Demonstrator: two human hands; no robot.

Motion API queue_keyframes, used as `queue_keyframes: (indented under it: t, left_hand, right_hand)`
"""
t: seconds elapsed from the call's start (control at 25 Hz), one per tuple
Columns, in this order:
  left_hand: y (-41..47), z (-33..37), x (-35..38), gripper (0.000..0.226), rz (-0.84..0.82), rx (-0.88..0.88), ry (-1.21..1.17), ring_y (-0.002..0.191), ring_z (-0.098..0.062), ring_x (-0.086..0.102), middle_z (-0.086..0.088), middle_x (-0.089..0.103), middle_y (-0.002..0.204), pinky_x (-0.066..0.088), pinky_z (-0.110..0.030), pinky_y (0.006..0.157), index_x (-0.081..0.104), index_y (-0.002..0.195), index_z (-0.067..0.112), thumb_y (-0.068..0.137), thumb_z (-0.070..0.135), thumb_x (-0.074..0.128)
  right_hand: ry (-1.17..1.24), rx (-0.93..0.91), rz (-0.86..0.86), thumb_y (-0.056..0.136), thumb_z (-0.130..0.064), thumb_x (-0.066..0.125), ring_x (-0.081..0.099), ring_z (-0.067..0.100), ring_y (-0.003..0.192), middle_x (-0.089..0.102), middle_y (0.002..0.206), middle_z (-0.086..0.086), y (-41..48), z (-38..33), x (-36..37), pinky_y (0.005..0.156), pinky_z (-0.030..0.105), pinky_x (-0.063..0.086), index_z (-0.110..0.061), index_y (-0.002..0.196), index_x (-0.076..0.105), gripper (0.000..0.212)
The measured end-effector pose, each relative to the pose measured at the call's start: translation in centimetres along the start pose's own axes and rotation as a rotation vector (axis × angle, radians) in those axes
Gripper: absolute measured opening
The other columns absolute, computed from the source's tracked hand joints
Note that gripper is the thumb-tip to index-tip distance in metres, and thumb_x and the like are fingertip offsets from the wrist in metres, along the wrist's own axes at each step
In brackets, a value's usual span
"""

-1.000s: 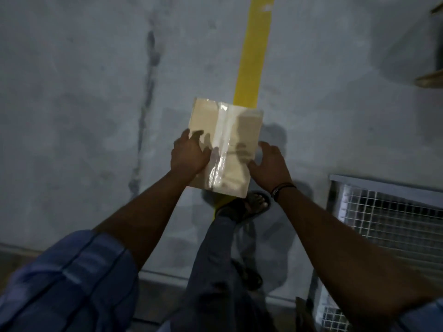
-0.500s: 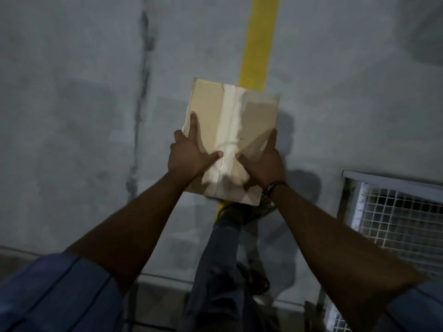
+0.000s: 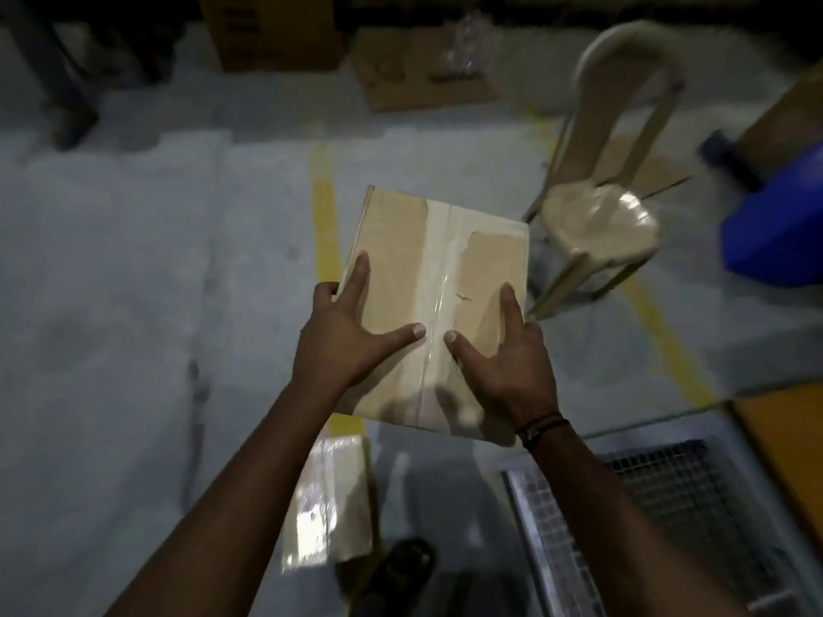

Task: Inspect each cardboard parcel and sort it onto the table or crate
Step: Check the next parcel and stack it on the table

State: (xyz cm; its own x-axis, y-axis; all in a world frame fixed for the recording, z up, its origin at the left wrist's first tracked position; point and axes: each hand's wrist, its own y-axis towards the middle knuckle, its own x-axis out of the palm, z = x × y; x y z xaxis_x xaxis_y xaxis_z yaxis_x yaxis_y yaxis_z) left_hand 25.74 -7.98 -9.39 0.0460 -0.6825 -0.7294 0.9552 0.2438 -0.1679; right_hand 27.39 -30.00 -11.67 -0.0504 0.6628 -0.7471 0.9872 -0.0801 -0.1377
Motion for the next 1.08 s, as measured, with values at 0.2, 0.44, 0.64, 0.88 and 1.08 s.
queue_keyframes:
  t: [0.2,0.44,0.64,0.88,1.08]
  left_hand:
    - [-3.4,15.6,-5.6,0.111,0.064,0.303,-0.010,0.141,-0.028,0.046,-0.004,0.033,0.163,0.045,-0.039,0.103,0.010,0.161,0.053,0.073,0.079,0.072]
    - [-10.2,27.6,-4.5,0.104,-0.002,0.576,-0.049,0.137,-0.025,0.047,-0.002,0.041,0.157,0.043,-0.037,0.098,0.014,0.163,0.047,0.080,0.073,0.071]
    - [-17.0,33.5,1.2,0.097,-0.189,0.723,-0.033,0.138,-0.027,0.049,-0.006,0.044,0.156,0.045,-0.039,0.104,0.021,0.164,0.043,0.084,0.069,0.069]
    - [-23.3,38.3,7.9,0.071,-0.415,0.898,0.124,0.141,-0.030,0.049,-0.006,0.047,0.159,0.044,-0.037,0.107,0.031,0.163,0.028,0.101,0.049,0.058]
    - [-27.0,40.0,13.3,0.071,-0.694,0.921,0.180,0.138,-0.033,0.052,-0.014,0.042,0.161,0.048,-0.039,0.106,0.029,0.163,0.019,0.102,0.036,0.061]
  right_hand:
    - [0.030,-0.064,0.353,0.076,-0.085,0.054,0.044,0.032,0.142,0.043,0.154,0.012,-3.5,-3.7,-16.9,0.112,0.050,0.045,-0.050,0.161,0.009,0.102]
    - [-0.040,0.003,0.558,0.084,-0.081,0.055,0.050,0.025,0.130,0.049,0.141,0.007,-11.1,0.2,-31.4,0.101,0.042,0.047,-0.040,0.162,0.019,0.095]
    - [0.086,0.087,0.636,0.085,-0.065,0.070,0.052,0.010,0.123,0.053,0.132,-0.013,-19.2,6.9,-37.5,0.100,0.037,0.047,-0.036,0.155,0.037,0.083]
    - [0.077,0.351,0.558,0.087,-0.057,0.075,0.051,0.020,0.135,0.044,0.161,0.000,-27.7,13.7,-42.0,0.100,0.036,0.048,-0.028,0.160,0.038,0.086]
    - [-0.025,0.532,0.519,0.091,-0.053,0.073,0.054,0.028,0.131,0.051,0.154,0.009,-32.1,18.3,-43.5,0.093,0.030,0.043,-0.020,0.153,0.049,0.074]
